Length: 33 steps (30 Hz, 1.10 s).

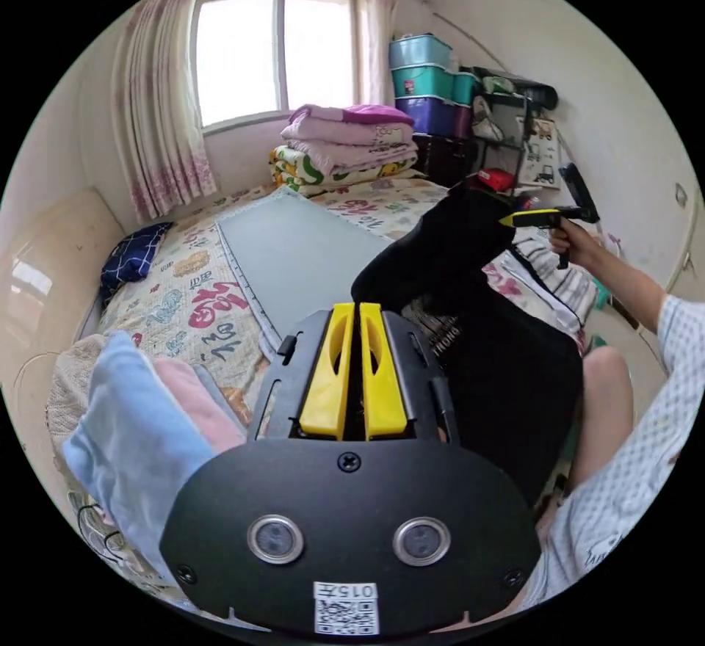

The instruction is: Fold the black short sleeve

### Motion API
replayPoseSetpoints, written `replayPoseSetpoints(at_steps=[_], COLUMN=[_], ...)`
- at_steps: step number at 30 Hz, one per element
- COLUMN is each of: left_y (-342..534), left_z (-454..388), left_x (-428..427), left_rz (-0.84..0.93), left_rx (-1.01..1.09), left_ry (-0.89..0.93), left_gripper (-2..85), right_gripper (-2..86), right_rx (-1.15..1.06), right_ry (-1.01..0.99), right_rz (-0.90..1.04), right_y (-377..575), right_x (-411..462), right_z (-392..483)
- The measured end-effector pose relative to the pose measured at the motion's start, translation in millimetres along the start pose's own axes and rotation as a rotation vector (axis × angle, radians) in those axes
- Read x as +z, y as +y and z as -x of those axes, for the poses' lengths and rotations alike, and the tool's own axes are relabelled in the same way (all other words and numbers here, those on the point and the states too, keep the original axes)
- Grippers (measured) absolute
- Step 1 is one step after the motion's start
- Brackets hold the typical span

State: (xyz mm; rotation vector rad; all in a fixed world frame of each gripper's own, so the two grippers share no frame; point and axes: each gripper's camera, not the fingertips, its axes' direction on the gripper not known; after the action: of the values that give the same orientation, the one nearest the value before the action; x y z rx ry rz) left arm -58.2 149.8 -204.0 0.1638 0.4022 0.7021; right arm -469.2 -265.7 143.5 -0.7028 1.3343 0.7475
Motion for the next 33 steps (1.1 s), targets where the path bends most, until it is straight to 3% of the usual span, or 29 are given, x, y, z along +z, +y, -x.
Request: replayPoseSetpoints(at_steps=[4,9,16,19,23,27,30,33], left_y=[108,190,199,201,196,174,162,162], left_z=[-70,-134,-140,-124,-79,-40,-11,20], left_x=[-43,-26,-20,-43,-67,-53,-21,15], left_rz=[0.09,0.273,0.392,0.347,0.221,0.166,0.139,0.123], left_rx=[0.103,0.162,0.115,0.076,-0.089,-0.283,-0.471,-0.679], left_ry=[0.227,0.273,0.224,0.283,0.201,-0.019,-0.02,0.04], left_gripper=[2.9,1.8,0.4,0.4,1.5,4.8,8.8,14.4], right_gripper=[1.3,1.9,5.3,5.5,5.2,6.8,10.5,13.4], right_rx=[-0.135,-0.175,-0.141,-0.152,-0.065,0.164,0.323,0.428], right_ry=[-0.094,-0.098,-0.049,-0.093,-0.14,-0.136,-0.13,-0.125], right_rz=[0.195,0.404,0.476,0.482,0.359,0.042,-0.073,-0.07], right_y=[127,219,203,191,167,119,78,38], right_x=[-54,-57,-87,-118,-162,-198,-195,-172], right_z=[54,94,102,88,54,-1,-38,-72])
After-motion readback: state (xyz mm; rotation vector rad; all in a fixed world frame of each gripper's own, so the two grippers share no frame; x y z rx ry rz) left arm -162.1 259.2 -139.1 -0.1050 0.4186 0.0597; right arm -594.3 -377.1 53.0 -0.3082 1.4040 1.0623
